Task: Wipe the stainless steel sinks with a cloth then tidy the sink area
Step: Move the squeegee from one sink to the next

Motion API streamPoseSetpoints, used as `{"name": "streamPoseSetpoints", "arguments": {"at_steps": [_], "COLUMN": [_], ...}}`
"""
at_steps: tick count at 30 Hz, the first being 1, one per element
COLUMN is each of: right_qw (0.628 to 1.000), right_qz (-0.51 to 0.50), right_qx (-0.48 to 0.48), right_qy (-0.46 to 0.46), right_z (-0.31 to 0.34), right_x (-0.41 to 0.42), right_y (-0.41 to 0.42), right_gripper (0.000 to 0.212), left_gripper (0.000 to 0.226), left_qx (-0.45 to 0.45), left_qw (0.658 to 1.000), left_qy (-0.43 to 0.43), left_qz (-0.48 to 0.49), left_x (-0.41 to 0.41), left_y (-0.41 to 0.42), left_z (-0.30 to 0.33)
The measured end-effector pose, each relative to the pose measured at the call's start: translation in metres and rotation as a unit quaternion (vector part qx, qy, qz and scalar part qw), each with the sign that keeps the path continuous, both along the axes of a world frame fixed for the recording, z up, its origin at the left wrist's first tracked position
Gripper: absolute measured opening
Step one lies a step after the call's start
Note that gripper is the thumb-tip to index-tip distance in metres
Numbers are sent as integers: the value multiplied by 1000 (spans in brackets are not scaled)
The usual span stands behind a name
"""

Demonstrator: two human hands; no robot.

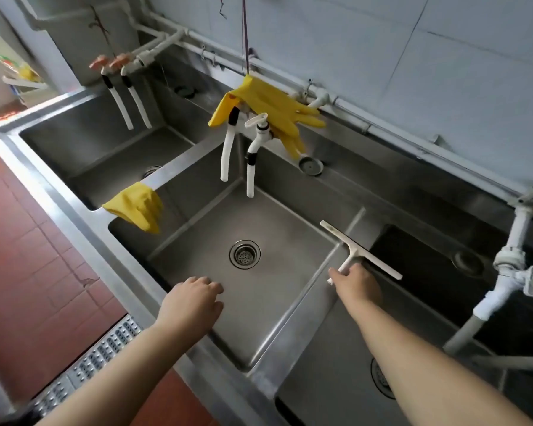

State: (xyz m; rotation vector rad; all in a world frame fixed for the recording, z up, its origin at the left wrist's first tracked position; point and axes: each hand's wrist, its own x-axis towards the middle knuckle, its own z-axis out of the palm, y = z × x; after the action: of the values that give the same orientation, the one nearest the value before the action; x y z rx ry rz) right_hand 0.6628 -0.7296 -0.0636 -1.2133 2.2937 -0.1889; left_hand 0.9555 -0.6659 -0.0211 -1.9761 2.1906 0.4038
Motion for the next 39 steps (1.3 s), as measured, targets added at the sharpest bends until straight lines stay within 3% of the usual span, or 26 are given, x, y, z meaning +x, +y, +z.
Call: {"name": "streamPoseSetpoints", "arguments": {"at_steps": [3,8,19,23,27,39], "right_qw": [1000,999,991,990,983,935], "right_qz": [-1,-16,6,-36,-106,-275], "right_qx": [12,-48,-132,-136,-140,-206], "right_qy": [-12,-10,2,31,62,86], "right_z": [-3,6,53,61,69,105], "right_x": [-2,-5,-15,-33,-64,-225], "right_y": [-6,15,176,241,311,501], "right_gripper": [28,20,23,22,37,30], "left_gripper": [35,35,33,25,21,20], "left_qx": [-2,-5,-74,-101,-80,-77], "left_qw": [1000,1000,982,964,949,900], "left_qy": [-4,4,99,156,163,179], "left_qz": [-12,-27,-144,-191,-258,-391], "left_x": [-4,-7,-77,-116,-165,-354], "left_y": [-2,0,38,68,105,234], "left_z": [-3,3,32,38,42,58]}}
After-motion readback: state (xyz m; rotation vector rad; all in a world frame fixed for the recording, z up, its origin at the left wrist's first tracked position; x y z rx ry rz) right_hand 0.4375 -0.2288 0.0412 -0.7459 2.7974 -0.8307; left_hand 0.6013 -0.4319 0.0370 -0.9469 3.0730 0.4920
